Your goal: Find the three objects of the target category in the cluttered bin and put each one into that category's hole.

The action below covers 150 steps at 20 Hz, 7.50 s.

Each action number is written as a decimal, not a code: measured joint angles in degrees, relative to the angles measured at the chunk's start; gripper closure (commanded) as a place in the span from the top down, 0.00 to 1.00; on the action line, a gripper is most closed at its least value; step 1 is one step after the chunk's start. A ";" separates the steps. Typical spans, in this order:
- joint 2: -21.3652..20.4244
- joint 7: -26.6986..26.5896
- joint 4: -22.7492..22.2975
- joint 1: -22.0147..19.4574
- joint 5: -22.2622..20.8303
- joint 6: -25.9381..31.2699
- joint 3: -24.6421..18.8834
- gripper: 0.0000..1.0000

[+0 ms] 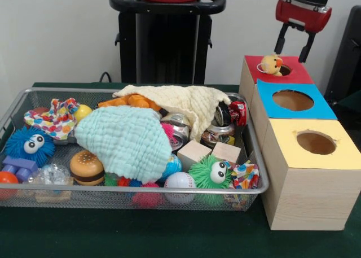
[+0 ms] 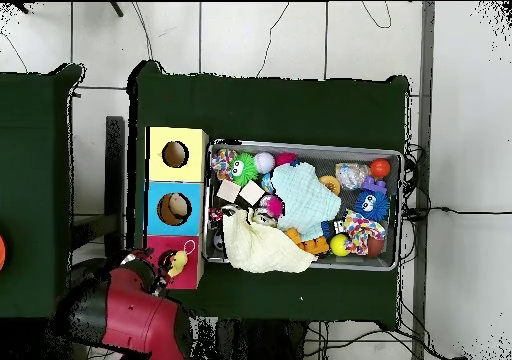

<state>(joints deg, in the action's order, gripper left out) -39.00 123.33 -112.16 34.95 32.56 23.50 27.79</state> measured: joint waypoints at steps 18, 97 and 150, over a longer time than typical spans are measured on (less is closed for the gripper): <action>-1.81 2.00 0.76 -1.27 -5.08 3.85 3.59 1.00; -0.11 2.00 -7.11 -4.64 -7.17 -0.83 -3.93 0.00; 0.54 2.01 -2.49 -4.40 -6.52 -5.21 -0.79 0.00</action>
<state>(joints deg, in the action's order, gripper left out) -38.46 125.34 -114.65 30.55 26.05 18.30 26.99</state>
